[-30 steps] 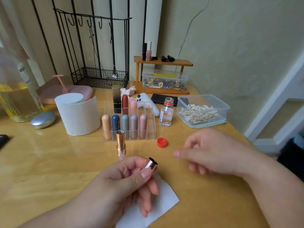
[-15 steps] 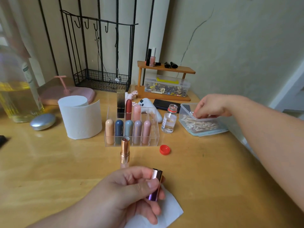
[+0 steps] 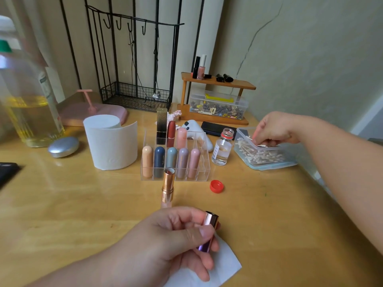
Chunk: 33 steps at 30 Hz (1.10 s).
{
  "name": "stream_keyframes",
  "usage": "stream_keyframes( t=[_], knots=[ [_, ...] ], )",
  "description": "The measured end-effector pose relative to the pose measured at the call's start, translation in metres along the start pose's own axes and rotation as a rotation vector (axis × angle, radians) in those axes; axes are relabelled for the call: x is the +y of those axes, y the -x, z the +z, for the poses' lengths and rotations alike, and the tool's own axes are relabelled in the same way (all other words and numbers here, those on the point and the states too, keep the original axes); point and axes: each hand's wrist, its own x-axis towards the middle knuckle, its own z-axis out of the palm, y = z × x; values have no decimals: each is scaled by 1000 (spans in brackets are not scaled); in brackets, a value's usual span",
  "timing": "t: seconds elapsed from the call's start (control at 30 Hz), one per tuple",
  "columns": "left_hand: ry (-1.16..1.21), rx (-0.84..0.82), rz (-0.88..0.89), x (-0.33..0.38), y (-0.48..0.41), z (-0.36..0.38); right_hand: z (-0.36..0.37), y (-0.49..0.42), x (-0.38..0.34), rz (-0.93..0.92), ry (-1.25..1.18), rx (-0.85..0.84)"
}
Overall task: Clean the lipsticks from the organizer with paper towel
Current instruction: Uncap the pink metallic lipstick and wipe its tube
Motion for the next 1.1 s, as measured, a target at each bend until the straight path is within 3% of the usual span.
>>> stream_keyframes(
  t=[0.2,0.27,0.43,0.6,1.1],
  knots=[
    [-12,2,0,1,1,1,-10,28,11,-92,-91,177],
    [-18,-20,-9,2,2,1,-8,44,9,-135,-222,226],
    [-1,-25,-24,4,4,2,24,101,-7,-238,-880,-25],
    [7,-28,-50,6,6,3,78,136,-13,-289,-1178,-122],
    [3,-6,-51,2,0,0,111,139,-1,-381,-1156,-97]
  ],
)
